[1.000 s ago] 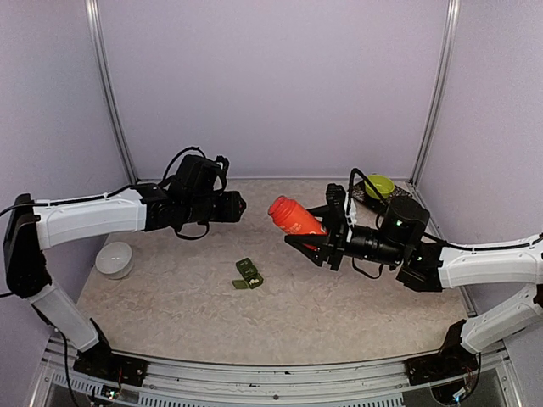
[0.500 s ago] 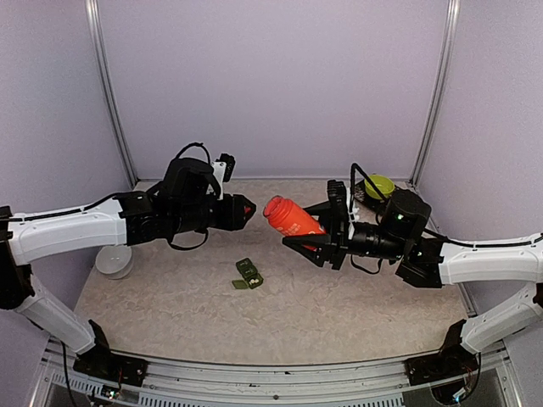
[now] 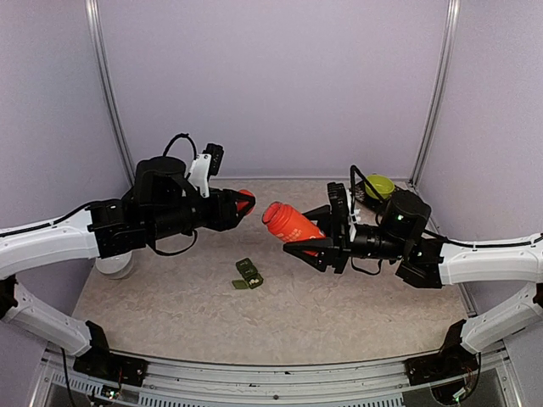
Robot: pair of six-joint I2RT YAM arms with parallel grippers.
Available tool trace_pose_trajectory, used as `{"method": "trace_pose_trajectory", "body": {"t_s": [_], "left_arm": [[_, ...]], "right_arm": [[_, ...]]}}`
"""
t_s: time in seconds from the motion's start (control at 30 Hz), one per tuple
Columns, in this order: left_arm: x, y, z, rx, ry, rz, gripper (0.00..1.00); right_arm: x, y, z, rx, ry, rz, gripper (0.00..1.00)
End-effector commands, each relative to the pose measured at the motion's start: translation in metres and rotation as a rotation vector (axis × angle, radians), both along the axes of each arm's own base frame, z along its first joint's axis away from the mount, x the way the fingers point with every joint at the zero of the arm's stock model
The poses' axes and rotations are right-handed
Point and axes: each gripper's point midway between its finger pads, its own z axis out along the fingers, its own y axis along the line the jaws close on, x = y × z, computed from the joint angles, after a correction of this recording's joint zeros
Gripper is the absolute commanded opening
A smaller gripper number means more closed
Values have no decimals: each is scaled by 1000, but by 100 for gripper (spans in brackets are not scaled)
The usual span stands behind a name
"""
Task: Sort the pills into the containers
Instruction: Close the lid of the pill bottle.
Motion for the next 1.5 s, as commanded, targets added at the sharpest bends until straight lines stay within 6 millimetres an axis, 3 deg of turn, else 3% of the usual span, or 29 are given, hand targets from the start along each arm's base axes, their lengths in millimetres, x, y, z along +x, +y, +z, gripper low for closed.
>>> {"method": "trace_pose_trajectory", "body": {"t_s": [0.0, 0.3, 0.43, 0.67, 1.13, 1.47], "left_arm": [[-12, -2, 20, -70, -49, -49, 50], [-36, -5, 27, -137, -79, -172, 52], [-49, -10, 34, -182, -94, -252, 52], [-69, -22, 46, -239, -112, -386, 52], [-105, -32, 58, -297, -192, -599, 53], [-115, -47, 48, -248, -190, -653, 53]], "right_arm": [[-4, -4, 3, 23, 13, 21, 1], [4, -14, -2, 22, 39, 39, 0], [13, -17, -14, 2, 76, 58, 0], [2, -15, -24, -42, 80, 165, 0], [-12, -18, -17, -55, 80, 236, 1], [-18, -14, -8, -48, 114, 313, 1]]}}
